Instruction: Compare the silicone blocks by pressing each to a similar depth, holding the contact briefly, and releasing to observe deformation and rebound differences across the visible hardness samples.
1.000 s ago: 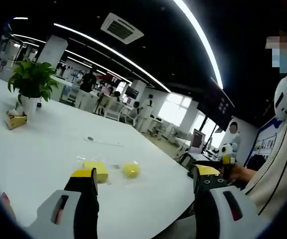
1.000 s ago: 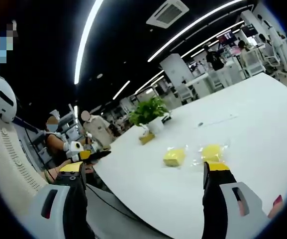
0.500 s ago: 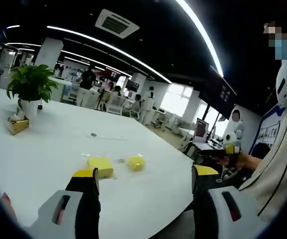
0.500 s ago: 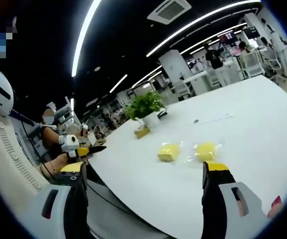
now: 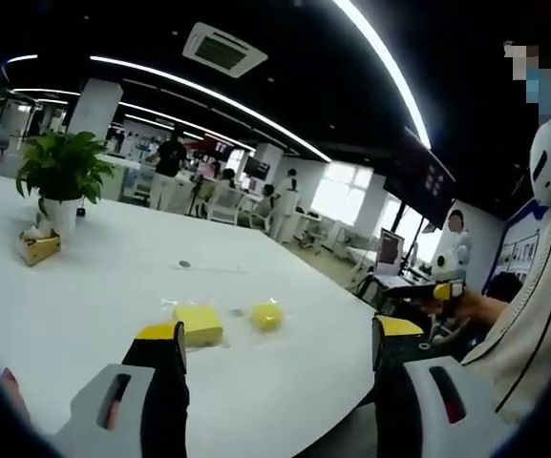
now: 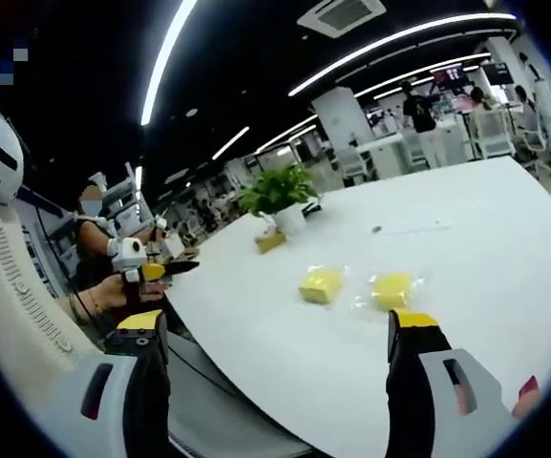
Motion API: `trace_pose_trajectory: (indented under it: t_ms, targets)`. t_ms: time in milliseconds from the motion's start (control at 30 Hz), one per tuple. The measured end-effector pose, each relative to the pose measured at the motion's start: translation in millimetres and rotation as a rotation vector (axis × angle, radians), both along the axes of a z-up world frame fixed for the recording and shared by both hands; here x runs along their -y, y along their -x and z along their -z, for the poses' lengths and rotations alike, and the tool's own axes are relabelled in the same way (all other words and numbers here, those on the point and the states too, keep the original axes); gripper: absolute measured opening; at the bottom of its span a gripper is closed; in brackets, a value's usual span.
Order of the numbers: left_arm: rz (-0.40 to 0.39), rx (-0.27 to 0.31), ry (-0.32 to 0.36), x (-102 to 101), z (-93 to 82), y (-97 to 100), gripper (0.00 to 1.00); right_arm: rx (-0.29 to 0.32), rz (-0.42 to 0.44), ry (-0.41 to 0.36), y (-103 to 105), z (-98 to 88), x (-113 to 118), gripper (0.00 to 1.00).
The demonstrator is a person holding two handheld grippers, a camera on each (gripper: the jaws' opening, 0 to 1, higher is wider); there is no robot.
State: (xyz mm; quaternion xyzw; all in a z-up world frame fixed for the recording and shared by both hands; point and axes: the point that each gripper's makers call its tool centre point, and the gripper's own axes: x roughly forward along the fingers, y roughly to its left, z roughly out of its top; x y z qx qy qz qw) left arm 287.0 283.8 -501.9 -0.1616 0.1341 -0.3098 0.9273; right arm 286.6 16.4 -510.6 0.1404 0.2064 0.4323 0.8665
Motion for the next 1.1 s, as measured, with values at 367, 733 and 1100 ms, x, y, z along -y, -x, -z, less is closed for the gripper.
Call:
trace_pose_trajectory:
  t_ms: [367, 733, 1100]
  targets:
    - [0.007, -0.002, -0.007, 1, 1.6, -0.3, 0.78, -0.013, 0.031, -0.013, -3, 3.6, 5, 0.89]
    - [0.02, -0.007, -0.014, 8, 3.2, -1.7, 0.8, -0.023, 0.028, -0.012, -2, 8.2, 5, 0.89]
    - [0.039, -0.019, -0.038, 7, 7.9, -11.8, 0.82, -0.008, 0.089, -0.007, -12, 6.5, 12, 0.91]
